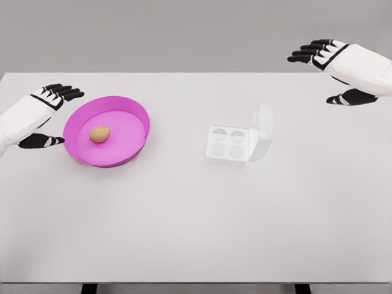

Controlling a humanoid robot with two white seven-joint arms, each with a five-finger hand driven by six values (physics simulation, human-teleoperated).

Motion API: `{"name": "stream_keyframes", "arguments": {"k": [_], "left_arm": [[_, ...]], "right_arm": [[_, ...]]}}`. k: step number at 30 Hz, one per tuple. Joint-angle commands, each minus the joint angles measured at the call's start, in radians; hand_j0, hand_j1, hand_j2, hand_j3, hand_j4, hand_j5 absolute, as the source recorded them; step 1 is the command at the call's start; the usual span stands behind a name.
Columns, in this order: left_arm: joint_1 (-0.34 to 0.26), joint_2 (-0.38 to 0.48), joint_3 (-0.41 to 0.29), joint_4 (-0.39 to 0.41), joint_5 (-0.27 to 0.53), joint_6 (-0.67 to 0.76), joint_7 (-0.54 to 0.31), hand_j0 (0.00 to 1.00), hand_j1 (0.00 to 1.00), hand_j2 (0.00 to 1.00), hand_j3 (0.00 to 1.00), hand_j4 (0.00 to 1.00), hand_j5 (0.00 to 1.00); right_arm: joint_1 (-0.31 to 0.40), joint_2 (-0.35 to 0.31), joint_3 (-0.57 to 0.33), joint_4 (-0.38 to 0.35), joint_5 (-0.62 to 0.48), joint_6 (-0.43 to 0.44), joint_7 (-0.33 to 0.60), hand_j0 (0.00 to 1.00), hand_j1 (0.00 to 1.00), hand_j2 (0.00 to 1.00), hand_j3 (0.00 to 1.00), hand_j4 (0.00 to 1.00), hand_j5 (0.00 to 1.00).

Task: Pack egg into the box and close the box lid

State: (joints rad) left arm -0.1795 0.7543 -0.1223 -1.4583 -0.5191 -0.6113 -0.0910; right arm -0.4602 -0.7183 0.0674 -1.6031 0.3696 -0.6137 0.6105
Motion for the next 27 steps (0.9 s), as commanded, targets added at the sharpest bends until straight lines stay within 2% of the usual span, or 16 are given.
{"name": "stream_keyframes", "arguments": {"k": [1, 6, 7, 8, 9, 10, 11, 12, 13, 14, 16, 19, 21, 23, 27], "left_arm": [[0.0, 0.0, -0.002, 0.001, 0.005, 0.0, 0.001, 1.0, 1.0, 1.0, 1.0, 1.0, 1.0], [-0.014, 0.002, 0.001, 0.016, 0.002, 0.0, -0.001, 1.0, 1.0, 1.0, 1.0, 1.0, 1.0], [-0.017, 0.0, 0.001, 0.021, 0.004, 0.0, -0.003, 1.0, 1.0, 1.0, 1.0, 1.0, 1.0], [-0.034, 0.0, -0.005, 0.022, 0.007, 0.0, -0.042, 1.0, 1.0, 1.0, 1.0, 1.0, 1.0], [-0.052, -0.001, -0.005, 0.022, 0.014, 0.0, -0.111, 1.0, 1.0, 1.0, 1.0, 1.0, 1.0], [-0.089, -0.007, -0.007, 0.033, 0.04, 0.0, -0.226, 1.0, 1.0, 1.0, 1.0, 1.0, 1.0], [-0.118, -0.009, -0.016, 0.062, 0.088, 0.0, -0.35, 1.0, 1.0, 1.0, 1.0, 1.0, 1.0], [-0.152, -0.01, -0.031, 0.079, 0.116, 0.0, -0.438, 1.0, 1.0, 1.0, 1.0, 1.0, 1.0], [-0.195, -0.012, -0.062, 0.11, 0.142, 0.0, -0.52, 1.0, 1.0, 1.0, 1.0, 1.0, 1.0], [-0.239, -0.013, -0.097, 0.137, 0.174, 0.0, -0.52, 1.0, 1.0, 1.0, 1.0, 1.0, 1.0], [-0.307, -0.016, -0.154, 0.188, 0.211, 0.0, -0.52, 1.0, 1.0, 1.0, 1.0, 1.0, 1.0], [-0.406, -0.101, -0.172, 0.283, 0.22, 0.0, -0.52, 1.0, 1.0, 1.0, 1.0, 1.0, 1.0], [-0.463, -0.119, -0.214, 0.343, 0.22, 0.0, -0.52, 1.0, 1.0, 1.0, 1.0, 1.0, 1.0], [-0.495, -0.15, -0.244, 0.377, 0.22, 0.0, -0.52, 1.0, 1.0, 1.0, 1.0, 1.0, 1.0], [-0.502, -0.147, -0.3, 0.38, 0.22, 0.0, -0.52, 1.0, 1.0, 1.0, 1.0, 1.0, 1.0]], "right_arm": [[0.0, -0.018, -0.006, -0.018, -0.004, 0.003, 0.0, 1.0, 1.0, 1.0, 1.0, 1.0, 1.0], [0.006, -0.032, -0.003, -0.015, 0.009, 0.003, 0.0, 1.0, 1.0, 1.0, 1.0, 1.0, 1.0], [0.034, -0.061, 0.009, -0.02, 0.009, 0.003, 0.0, 1.0, 1.0, 1.0, 1.0, 1.0, 1.0], [0.081, -0.069, 0.008, -0.02, 0.008, 0.003, 0.0, 1.0, 1.0, 1.0, 1.0, 1.0, 1.0], [0.097, -0.072, 0.009, 0.0, 0.012, 0.003, 0.0, 1.0, 1.0, 1.0, 1.0, 1.0, 1.0], [0.086, -0.069, 0.002, 0.011, 0.012, 0.003, 0.0, 1.0, 1.0, 1.0, 1.0, 1.0, 1.0], [0.089, -0.038, -0.041, 0.008, 0.0, 0.003, 0.0, 1.0, 1.0, 1.0, 1.0, 1.0, 1.0], [0.1, -0.027, -0.06, 0.011, 0.006, 0.003, 0.0, 1.0, 1.0, 1.0, 1.0, 1.0, 1.0], [0.149, -0.047, -0.064, 0.006, 0.012, 0.003, 0.0, 1.0, 1.0, 1.0, 1.0, 1.0, 1.0], [0.216, -0.092, -0.08, 0.006, 0.014, 0.003, 0.0, 1.0, 1.0, 1.0, 1.0, 1.0, 1.0], [0.27, -0.121, -0.081, 0.012, 0.015, 0.003, 0.0, 1.0, 1.0, 1.0, 1.0, 1.0, 1.0], [0.281, -0.139, -0.143, 0.005, 0.006, 0.003, 0.0, 1.0, 1.0, 1.0, 1.0, 1.0, 1.0], [0.281, -0.138, -0.144, -0.004, 0.006, 0.003, 0.0, 1.0, 1.0, 1.0, 1.0, 1.0, 1.0], [0.282, -0.136, -0.144, -0.015, 0.008, 0.003, 0.0, 1.0, 1.0, 1.0, 1.0, 1.0, 1.0], [0.29, -0.13, -0.143, -0.017, 0.011, 0.003, 0.0, 1.0, 1.0, 1.0, 1.0, 1.0, 1.0]]}}
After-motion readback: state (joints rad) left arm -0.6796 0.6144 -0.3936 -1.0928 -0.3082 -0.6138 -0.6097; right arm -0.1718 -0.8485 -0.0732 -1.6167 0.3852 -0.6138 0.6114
